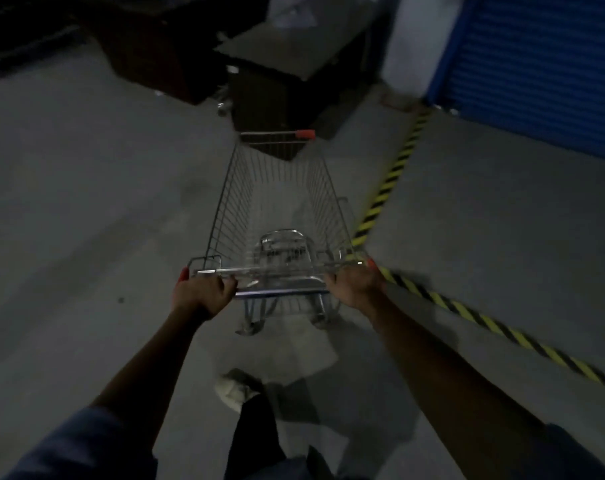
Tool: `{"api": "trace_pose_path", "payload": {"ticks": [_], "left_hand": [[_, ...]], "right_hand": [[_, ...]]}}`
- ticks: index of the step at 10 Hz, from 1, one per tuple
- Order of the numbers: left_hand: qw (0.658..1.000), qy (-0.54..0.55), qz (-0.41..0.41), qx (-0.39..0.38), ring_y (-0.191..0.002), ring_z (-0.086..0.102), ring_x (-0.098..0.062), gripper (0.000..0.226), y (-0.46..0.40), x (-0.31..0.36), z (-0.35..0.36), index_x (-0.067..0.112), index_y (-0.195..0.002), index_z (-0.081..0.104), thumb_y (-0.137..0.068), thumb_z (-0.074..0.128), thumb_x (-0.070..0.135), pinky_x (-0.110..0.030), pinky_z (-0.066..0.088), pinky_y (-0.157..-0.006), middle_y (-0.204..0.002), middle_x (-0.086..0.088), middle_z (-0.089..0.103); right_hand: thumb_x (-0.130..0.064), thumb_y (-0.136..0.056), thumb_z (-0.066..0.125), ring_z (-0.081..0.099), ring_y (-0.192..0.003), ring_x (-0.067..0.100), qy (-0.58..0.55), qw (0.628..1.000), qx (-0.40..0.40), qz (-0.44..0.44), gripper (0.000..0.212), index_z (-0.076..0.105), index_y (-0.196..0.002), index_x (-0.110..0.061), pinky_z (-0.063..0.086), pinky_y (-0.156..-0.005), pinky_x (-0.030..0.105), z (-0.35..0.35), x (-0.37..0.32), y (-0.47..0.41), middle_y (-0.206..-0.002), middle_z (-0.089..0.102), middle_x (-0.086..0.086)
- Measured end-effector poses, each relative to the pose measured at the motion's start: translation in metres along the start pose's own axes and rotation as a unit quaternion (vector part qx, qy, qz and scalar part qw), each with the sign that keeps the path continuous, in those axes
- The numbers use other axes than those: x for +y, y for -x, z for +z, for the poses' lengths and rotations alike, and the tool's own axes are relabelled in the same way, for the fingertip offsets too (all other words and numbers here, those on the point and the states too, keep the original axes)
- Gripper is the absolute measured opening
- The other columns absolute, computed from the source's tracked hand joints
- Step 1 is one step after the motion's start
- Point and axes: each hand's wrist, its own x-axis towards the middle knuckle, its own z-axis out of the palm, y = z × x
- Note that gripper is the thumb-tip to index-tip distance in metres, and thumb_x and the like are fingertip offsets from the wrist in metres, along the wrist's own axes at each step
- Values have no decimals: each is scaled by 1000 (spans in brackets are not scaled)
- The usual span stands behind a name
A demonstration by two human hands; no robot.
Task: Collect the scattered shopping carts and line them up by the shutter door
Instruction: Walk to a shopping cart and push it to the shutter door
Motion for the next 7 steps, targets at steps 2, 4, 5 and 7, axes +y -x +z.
{"api": "trace_pose_path", "payload": {"ticks": [2,4,5,7], "left_hand": [[992,-12,122,18,-114,67,-21,61,35,198,-26,33,-105,73,-100,16,54,-48,24,-121,-109,0,77],[967,-39,246,48,-106,70,-19,58,43,390,-36,35,-109,72,-98,19,57,-45,28,-118,-104,3,77],[957,-38,283,49,-106,70,-20,78,32,486,-37,30,-113,72,-88,7,65,-45,31,-115,-103,4,77],[920,-105,376,33,-107,68,-19,63,18,671,-60,28,-115,67,-96,17,60,-50,29,-114,-109,5,74]], "right_hand": [[-57,-90,2,68,-111,28,56,993,33,101,86,76,-108,-17,40,-106,39,-8,164,142,-111,76,7],[-62,-102,12,67,-121,26,19,962,43,271,76,74,-127,-26,30,-121,44,13,323,234,-124,75,2],[-66,-100,0,72,-102,25,-8,945,59,322,90,78,-101,-21,35,-117,43,16,397,266,-96,78,1],[-68,-81,-9,70,-97,19,-45,916,18,399,91,72,-99,-29,31,-117,45,10,544,308,-94,73,-7]]}}
